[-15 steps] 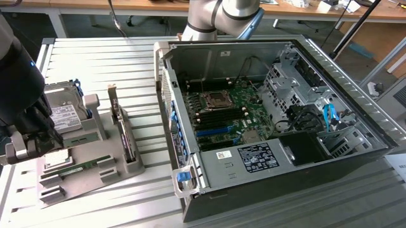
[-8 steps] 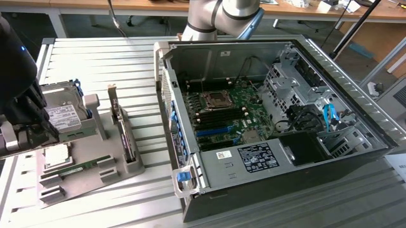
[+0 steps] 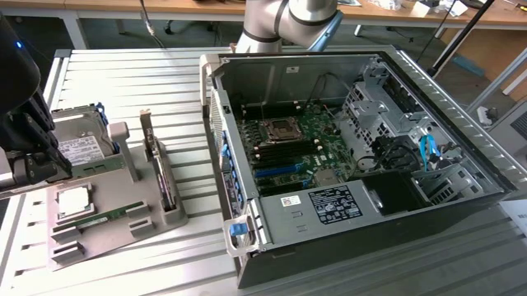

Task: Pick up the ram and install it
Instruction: 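Pick up the ram and move it above insertion slot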

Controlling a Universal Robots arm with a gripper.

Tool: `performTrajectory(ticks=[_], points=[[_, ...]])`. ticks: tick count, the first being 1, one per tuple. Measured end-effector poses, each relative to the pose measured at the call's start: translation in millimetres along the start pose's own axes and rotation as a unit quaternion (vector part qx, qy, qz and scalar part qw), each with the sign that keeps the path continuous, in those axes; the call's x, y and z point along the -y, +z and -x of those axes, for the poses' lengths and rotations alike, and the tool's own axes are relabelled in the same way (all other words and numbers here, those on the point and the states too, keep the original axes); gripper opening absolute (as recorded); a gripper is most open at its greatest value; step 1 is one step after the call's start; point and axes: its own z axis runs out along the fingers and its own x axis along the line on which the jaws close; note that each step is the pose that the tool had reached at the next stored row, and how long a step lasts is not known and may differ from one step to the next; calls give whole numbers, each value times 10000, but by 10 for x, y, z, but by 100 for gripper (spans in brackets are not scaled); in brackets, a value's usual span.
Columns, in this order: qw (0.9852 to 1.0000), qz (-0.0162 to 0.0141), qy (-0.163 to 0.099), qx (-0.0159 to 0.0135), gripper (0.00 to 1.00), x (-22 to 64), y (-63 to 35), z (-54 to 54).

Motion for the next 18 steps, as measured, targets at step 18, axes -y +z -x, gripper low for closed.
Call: performTrajectory(ticks=[18], points=[[10000,8,1,1,13,434,5,-69]])
